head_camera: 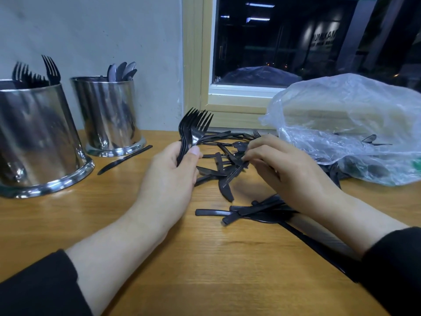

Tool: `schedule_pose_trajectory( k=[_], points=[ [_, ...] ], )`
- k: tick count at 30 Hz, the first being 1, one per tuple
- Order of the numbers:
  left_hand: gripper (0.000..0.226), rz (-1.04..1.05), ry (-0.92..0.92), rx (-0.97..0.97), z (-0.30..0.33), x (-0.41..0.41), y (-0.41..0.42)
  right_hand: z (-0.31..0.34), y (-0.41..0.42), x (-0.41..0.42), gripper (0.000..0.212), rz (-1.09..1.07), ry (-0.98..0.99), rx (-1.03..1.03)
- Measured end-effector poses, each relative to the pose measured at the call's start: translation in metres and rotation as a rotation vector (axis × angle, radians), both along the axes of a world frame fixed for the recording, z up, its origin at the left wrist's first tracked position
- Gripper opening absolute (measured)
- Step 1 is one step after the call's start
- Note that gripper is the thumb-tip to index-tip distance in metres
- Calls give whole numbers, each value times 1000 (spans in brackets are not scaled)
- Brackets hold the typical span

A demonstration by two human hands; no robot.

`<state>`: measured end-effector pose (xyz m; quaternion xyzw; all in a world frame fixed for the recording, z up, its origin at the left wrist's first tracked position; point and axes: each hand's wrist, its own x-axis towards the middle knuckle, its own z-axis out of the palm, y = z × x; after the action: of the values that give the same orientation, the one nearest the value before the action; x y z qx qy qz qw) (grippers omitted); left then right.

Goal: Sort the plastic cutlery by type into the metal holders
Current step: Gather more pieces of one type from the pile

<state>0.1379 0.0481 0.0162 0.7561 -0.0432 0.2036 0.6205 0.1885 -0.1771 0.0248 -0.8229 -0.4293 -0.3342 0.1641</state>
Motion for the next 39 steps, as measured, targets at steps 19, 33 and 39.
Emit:
schedule_pose_trajectory(
  k=[19,33,39],
  points=[
    [29,-297,297,-354,-3,-17,-22,9,24,-16,20,106,-39,-18],
    [22,-212,152,-140,-6,-13,-31,22,-135,40,36,-895,338,-149],
    [22,-207,82,-111,-7,-11,-52,14,-155,40,58,-999,531,-174]
  ],
)
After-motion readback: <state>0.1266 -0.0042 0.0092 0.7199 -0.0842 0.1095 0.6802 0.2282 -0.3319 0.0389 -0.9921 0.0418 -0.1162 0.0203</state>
